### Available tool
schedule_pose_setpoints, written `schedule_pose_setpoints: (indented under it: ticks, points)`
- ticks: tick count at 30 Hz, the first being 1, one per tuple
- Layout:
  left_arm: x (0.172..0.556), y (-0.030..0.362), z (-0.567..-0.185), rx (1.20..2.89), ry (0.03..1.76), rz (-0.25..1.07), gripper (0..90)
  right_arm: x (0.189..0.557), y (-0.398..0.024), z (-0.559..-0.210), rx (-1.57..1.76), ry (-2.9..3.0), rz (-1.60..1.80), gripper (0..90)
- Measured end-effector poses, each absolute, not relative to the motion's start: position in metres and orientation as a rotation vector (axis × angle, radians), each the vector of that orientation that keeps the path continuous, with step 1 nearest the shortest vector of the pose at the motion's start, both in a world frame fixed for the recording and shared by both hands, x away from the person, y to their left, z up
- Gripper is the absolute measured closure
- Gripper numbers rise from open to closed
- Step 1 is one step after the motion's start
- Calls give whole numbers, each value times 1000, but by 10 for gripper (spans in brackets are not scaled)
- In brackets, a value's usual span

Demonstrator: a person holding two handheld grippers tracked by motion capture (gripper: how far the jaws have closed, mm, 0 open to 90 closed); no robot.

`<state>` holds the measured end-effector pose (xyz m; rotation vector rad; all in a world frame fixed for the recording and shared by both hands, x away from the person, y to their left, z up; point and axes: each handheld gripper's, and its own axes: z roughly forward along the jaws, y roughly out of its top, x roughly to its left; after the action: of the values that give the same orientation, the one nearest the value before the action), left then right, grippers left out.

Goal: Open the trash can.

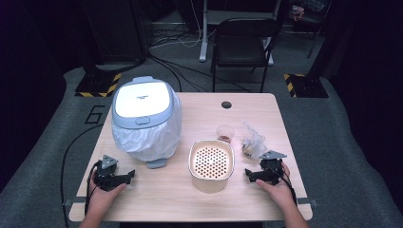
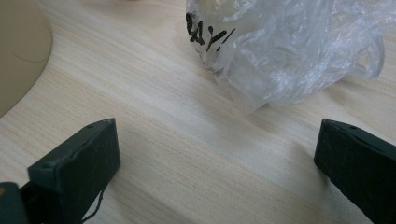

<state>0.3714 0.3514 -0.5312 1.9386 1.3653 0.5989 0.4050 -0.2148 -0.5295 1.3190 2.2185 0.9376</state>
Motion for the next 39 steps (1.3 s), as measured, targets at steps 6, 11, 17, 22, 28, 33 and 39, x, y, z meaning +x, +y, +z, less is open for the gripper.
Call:
schedule_pose_setpoints:
  ticks: [6, 11, 17, 22, 28, 33, 39]
  points:
    - [371, 351, -531, 1936, 1370, 602, 127, 405, -215, -529, 1313, 2220, 934, 0]
    - [370, 351, -531, 1937, 1370, 603, 153, 405, -215, -529, 1315, 2221, 934, 0]
    - [365, 348, -529, 1920, 1367, 590, 240, 401, -214, -529, 1338, 2197, 939, 24]
    - [362, 342, -521, 1941, 1331, 584, 334, 400, -216, -529, 1331, 2196, 939, 40]
    - [354, 328, -508, 1932, 1228, 529, 335, 400, -216, -529, 1328, 2198, 941, 40]
    - [350, 319, -504, 1968, 1152, 475, 355, 400, -216, -529, 1328, 2199, 941, 40]
    - [349, 304, -501, 2022, 1072, 417, 356, 400, -216, -529, 1328, 2198, 942, 40]
